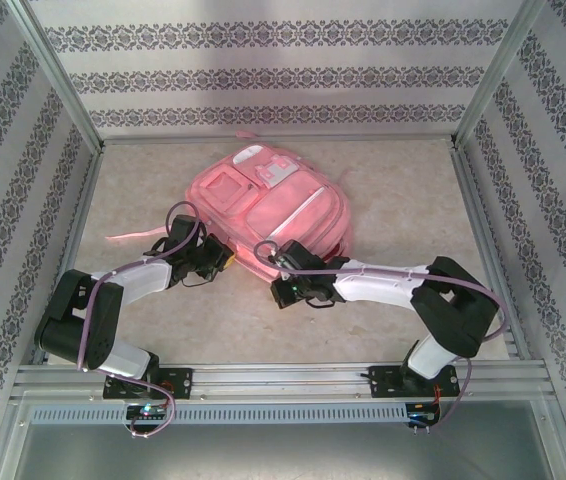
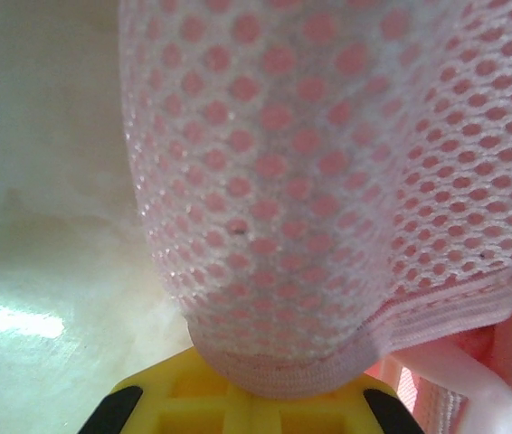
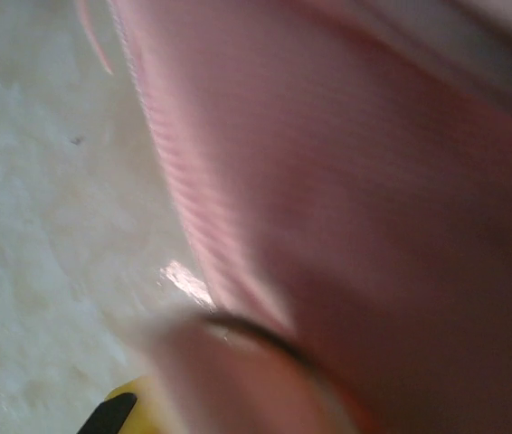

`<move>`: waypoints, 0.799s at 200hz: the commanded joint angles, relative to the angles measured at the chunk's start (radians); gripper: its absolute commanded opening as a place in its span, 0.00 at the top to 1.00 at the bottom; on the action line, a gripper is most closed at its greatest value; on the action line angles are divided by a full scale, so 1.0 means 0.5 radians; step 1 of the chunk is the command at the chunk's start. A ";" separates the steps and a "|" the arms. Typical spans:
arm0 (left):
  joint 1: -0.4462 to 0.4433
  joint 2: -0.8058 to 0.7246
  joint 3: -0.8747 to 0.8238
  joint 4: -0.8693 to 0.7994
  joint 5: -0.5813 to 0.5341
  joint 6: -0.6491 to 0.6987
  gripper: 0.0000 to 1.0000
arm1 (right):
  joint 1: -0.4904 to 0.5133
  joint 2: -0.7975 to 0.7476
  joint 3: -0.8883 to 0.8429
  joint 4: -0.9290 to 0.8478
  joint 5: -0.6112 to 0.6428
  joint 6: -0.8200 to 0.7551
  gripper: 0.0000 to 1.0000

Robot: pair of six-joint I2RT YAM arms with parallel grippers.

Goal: Pack the student bag

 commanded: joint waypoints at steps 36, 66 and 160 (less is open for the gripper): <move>0.107 -0.011 0.081 -0.152 -0.135 0.123 1.00 | -0.139 -0.236 -0.128 -0.432 0.083 -0.115 1.00; 0.128 -0.001 0.087 -0.167 -0.136 0.151 1.00 | -0.238 -0.309 -0.143 -0.595 0.072 -0.207 1.00; 0.205 0.468 1.001 -0.909 0.035 0.833 0.81 | -0.137 0.049 0.293 -0.395 -0.355 -0.259 1.00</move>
